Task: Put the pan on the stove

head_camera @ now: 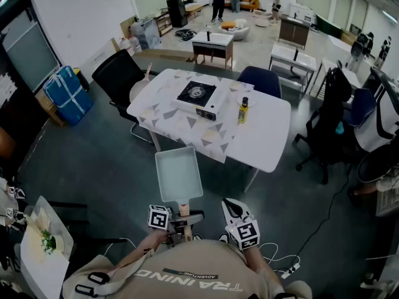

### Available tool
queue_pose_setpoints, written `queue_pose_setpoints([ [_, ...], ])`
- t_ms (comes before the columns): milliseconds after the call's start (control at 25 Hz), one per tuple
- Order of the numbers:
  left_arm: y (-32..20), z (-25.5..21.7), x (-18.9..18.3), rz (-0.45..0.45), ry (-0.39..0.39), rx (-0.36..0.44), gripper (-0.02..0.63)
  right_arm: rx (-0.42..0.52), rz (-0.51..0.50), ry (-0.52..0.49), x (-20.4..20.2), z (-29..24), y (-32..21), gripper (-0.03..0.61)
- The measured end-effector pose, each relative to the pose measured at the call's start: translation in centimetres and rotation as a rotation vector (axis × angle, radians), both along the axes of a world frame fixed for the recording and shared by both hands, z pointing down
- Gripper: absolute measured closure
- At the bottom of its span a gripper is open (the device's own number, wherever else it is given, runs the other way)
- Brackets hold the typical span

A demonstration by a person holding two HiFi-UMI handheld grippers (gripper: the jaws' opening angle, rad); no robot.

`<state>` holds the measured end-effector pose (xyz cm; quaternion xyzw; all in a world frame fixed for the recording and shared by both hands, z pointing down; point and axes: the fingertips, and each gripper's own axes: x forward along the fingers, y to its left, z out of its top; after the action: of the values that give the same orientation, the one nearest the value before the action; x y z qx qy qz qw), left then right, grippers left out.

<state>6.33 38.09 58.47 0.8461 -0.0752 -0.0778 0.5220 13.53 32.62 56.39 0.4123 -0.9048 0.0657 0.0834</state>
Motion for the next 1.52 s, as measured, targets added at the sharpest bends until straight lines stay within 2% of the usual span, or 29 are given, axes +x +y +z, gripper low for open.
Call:
queue_pose_setpoints([
  [160,0.9,-0.5,-0.6,0.026,0.005,0.0,0.5,-0.013,0.026,-0.005,-0.3,0.5,1.2,0.574],
  [560,0.7,-1.2,-2.3,-0.002,0.04,0.004,0.505,-0.009,0.015,0.006,-1.3,-0.1,1.4,0.574],
  [960,-0.5,-0.5,-6.1,-0.054,0.064,0.029,0.505,-0.042,0.044,0.064,-3.5,2.3,1.3,0.574],
  [1040,-0.6,0.4,-6.6,-0.06,0.061,0.02,0.505,-0.055,0.05,0.065,-4.1,2.3,1.3,0.574],
  [1200,-1.2,1.9,-6.7,-0.055,0.075,-0.051,0.505,-0.085,0.028,0.097,-4.7,3.3,1.1,0.574],
  [1520,-7.9,2.2,-6.0,-0.071,0.071,-0.097,0.499,-0.04,0.004,0.095,-4.1,3.8,-6.2,0.574],
])
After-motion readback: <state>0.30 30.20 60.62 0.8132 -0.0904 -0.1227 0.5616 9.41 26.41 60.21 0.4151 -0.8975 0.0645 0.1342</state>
